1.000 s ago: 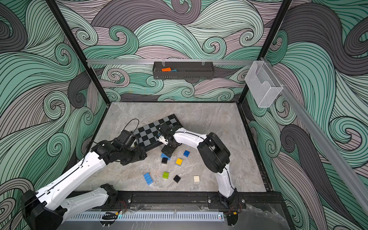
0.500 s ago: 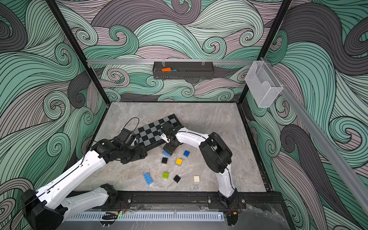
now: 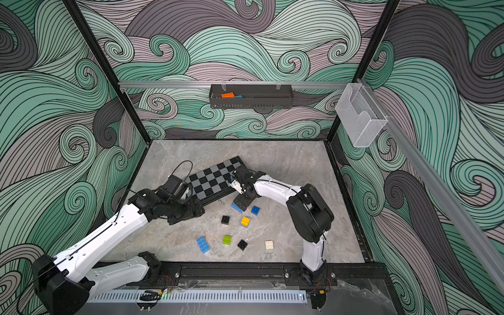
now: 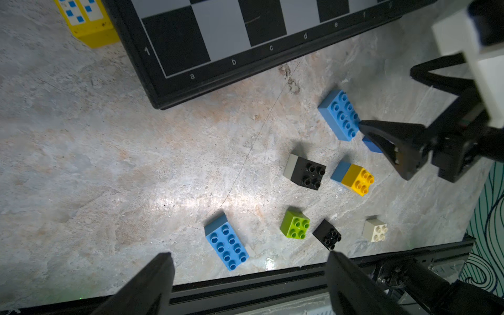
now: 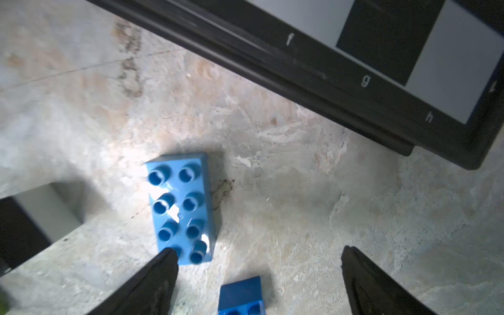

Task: Assemble a giraffe with lego
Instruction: Adjust the lego brick at the center of the board, then pick up the lego brick from the center of the board.

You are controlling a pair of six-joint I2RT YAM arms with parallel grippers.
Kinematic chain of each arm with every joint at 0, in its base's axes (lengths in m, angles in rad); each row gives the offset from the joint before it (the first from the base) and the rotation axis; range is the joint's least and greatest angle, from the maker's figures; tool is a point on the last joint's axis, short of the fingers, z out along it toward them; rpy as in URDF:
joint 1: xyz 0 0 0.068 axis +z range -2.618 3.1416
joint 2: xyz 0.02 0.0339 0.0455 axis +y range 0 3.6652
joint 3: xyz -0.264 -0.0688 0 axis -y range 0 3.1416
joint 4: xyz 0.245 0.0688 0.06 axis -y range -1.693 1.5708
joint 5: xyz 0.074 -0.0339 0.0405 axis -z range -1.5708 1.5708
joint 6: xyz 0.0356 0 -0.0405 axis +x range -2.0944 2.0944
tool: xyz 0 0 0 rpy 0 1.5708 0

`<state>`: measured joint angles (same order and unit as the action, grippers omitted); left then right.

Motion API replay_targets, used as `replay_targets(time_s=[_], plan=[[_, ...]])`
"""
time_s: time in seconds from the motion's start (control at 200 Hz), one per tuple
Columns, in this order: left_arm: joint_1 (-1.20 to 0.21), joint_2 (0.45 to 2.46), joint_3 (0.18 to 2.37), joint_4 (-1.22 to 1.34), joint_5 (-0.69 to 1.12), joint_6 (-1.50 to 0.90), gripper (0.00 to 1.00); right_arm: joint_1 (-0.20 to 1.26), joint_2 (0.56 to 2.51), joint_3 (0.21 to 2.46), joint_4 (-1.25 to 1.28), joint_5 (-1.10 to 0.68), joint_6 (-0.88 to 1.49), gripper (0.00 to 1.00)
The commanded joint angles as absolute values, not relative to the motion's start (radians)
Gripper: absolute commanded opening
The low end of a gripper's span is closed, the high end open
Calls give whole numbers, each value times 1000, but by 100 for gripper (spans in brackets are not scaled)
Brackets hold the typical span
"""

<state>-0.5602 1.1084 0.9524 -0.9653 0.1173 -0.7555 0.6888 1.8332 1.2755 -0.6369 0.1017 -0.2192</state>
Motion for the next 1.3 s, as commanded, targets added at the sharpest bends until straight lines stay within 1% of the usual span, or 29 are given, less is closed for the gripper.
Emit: replay_targets(time_s=[0.0,0.16,0.27,0.47,0.695,0.806,0.866,0.961,1.021,1.196,1.226,1.296], plan=[[-555,1156,971,-998,168,-732,92,693,1785,1272,-594,-15,-238,97],[-558,1147,950,-945,181,-689,95,703,1785,1249,-574,-116,-221,97],[-563,1122,943,-924,182,-623,99,709,1821,1249,-578,-139,-212,96],[-589,1107,967,-932,186,-525,99,711,1878,1271,-591,-143,-207,95],[-589,1109,954,-888,218,-580,99,717,1934,1275,-589,-116,-206,80],[-589,1112,957,-881,218,-589,99,718,1949,1275,-587,-105,-208,71],[-588,1113,956,-886,215,-588,99,718,1954,1276,-587,-97,-209,62],[-588,1108,956,-901,205,-592,99,719,1954,1274,-583,-87,-213,41],[-588,1099,948,-910,190,-615,99,718,1950,1273,-579,-87,-217,32],[-586,1051,880,-870,181,-687,97,722,1904,1269,-584,-54,-220,18],[-586,1043,864,-854,181,-698,98,721,1883,1265,-587,-43,-224,16],[-585,1029,821,-805,186,-713,97,722,1817,1250,-607,-28,-242,16]])
